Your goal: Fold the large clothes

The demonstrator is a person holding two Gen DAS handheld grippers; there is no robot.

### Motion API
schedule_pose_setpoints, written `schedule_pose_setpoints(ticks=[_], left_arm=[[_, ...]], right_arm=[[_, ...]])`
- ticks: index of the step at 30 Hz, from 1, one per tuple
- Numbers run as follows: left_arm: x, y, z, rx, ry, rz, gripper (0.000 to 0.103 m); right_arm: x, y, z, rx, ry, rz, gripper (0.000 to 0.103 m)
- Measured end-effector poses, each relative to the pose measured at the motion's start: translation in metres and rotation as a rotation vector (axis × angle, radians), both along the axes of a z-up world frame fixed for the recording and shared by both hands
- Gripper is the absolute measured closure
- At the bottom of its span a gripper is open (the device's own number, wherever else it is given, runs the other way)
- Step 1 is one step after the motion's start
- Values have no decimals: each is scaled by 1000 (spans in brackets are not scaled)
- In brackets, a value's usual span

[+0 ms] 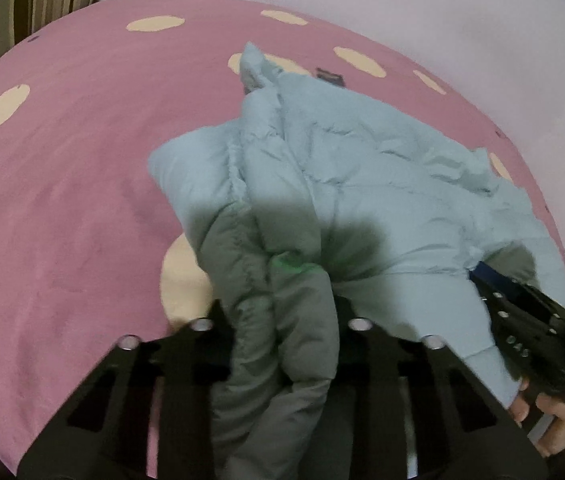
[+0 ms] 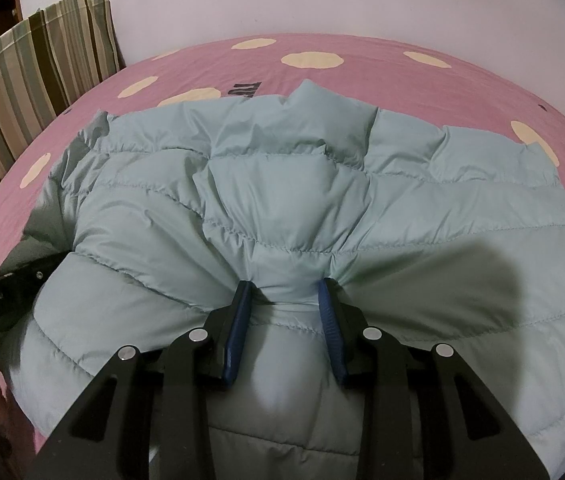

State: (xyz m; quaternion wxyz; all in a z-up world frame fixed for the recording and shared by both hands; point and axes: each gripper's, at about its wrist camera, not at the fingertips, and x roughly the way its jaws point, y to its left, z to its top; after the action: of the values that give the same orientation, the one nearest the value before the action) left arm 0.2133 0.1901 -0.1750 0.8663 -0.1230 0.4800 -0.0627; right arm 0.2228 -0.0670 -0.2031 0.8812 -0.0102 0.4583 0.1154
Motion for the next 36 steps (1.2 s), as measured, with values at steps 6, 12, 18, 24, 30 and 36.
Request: schedule_pose_setpoints(ticks=[6,12,18,24,30,36], left_arm=[[-12,-15,27,48,-52,6,91],[-27,-35,64,89,-131,2,92],[-37,-74,105,123,-220,-55,92],[-36,-144,126,175,-272,-152,92],[-25,-220,112,256,-257,-242,92],[-18,-283,81,310,-207,-319,93]], right_arm=[[-1,2,4,-11,-17,0,67],[-10,-14,31,-25,-78,-36,65],[-19,-60,54,-5,-124,-120,59],[-34,-109,67,-25,-170,-195,59],[-48,-163,70,-38,-186,-292,52],[-58,-214,64,-29,-175,-369,51]])
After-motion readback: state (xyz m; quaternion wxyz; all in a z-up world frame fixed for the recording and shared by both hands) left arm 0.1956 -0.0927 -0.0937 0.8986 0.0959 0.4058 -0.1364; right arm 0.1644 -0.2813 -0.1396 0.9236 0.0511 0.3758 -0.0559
